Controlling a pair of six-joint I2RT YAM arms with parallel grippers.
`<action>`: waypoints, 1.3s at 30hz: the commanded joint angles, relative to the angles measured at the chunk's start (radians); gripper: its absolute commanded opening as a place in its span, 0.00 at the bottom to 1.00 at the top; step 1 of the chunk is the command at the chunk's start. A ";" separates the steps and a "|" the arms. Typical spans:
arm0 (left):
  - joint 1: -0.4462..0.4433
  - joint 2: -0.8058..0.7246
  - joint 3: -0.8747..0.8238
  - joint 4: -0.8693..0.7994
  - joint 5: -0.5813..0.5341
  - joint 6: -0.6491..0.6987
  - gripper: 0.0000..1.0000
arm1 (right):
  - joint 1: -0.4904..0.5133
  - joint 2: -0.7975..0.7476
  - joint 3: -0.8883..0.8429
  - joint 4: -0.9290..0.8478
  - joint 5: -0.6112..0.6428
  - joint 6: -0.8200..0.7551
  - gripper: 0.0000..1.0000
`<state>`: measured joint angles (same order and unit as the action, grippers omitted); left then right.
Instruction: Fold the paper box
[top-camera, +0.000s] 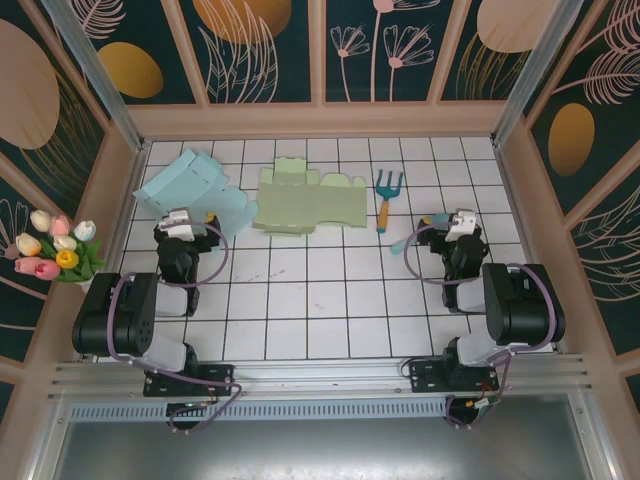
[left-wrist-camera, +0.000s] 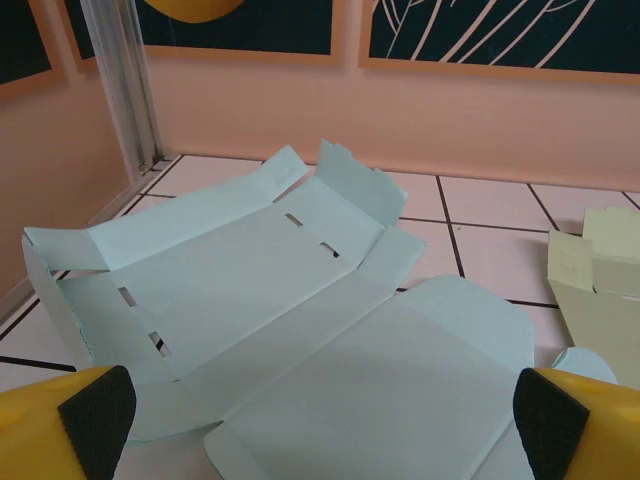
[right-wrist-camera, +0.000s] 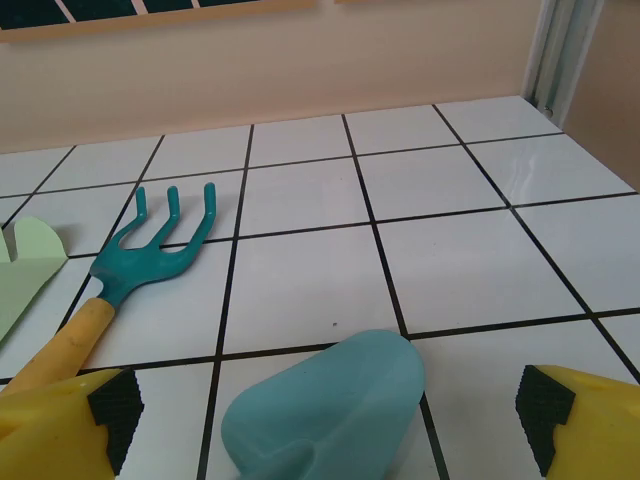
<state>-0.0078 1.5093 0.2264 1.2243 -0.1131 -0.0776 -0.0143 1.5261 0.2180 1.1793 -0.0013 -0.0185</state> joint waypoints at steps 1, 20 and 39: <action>-0.008 0.008 0.011 0.045 -0.002 0.018 0.99 | -0.010 0.012 0.021 0.056 -0.020 0.019 0.99; -0.008 0.009 0.013 0.043 -0.002 0.015 0.99 | -0.010 0.012 0.021 0.056 -0.022 0.019 0.99; -0.008 0.011 0.016 0.041 -0.028 0.005 0.99 | -0.033 0.014 0.026 0.045 -0.066 0.031 0.99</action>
<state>-0.0078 1.5101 0.2264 1.2278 -0.1242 -0.0711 -0.0399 1.5288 0.2249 1.1816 -0.0471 -0.0078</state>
